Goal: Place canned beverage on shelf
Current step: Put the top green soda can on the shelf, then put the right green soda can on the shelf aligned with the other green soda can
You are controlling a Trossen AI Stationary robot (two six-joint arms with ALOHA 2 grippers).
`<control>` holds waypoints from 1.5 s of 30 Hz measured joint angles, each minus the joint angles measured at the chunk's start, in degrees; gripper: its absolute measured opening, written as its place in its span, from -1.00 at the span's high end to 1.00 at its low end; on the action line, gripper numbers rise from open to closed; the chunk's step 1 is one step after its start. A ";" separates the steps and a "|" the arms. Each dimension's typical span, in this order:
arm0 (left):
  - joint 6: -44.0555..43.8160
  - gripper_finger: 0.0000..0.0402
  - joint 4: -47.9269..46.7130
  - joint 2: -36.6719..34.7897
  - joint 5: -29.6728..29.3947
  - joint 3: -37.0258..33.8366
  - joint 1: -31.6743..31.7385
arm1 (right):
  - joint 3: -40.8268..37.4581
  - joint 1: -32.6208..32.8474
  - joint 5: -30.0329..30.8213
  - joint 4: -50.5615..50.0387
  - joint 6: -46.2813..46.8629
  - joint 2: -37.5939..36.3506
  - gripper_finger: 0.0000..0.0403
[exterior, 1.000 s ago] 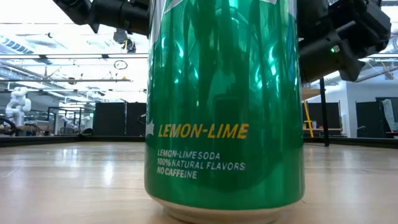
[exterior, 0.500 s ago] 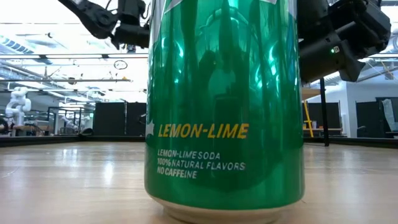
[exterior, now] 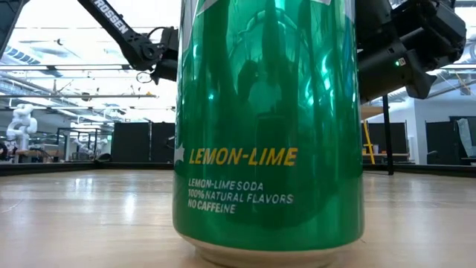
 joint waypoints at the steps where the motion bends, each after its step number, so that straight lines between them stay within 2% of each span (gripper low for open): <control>1: -0.01 -0.41 -0.26 0.01 -0.03 0.17 0.27 | 0.00 -0.05 0.01 -0.11 0.00 0.00 -0.76; 8: -2.83 -0.48 -1.19 0.02 0.17 0.29 1.70 | 0.00 -0.23 0.04 -0.28 0.01 0.00 -0.76; 15: -2.94 -0.93 -0.59 -0.01 1.20 0.33 1.59 | 0.00 -0.23 -0.03 -0.24 0.21 0.00 -0.76; 19: -2.78 -0.91 -0.53 -1.19 0.14 0.33 1.59 | 0.00 -0.23 -0.05 -0.23 0.43 0.00 -0.76; 23: -1.11 -0.92 -1.80 -6.45 0.16 0.33 1.89 | -0.02 -0.23 -0.03 -0.20 0.44 0.00 -0.76; 26: 0.66 -0.97 -6.91 -11.51 0.04 0.33 1.91 | -0.02 -0.26 0.01 -0.08 0.44 0.00 -0.76; 31: 6.52 -0.98 -26.47 -20.98 -0.28 0.33 0.91 | -0.02 -0.26 0.04 0.15 0.34 -0.02 -0.76; 35: 11.75 -0.98 -45.76 -26.70 -0.78 -0.69 -5.30 | -0.09 -0.18 0.08 2.83 -3.48 -0.12 -0.76; 38: 11.96 -0.98 -54.69 -30.43 -5.59 -3.74 -13.14 | -0.11 0.44 -0.28 5.12 -9.41 -2.68 -0.76; 41: 7.03 -0.98 -54.48 -34.79 -11.77 -9.66 -22.56 | -0.11 1.17 -0.90 4.38 -13.58 -7.30 -0.76; 45: -2.91 -0.98 -46.09 -40.34 -20.85 -19.05 -36.43 | -0.11 2.48 -7.17 2.35 -15.04 -12.88 -0.76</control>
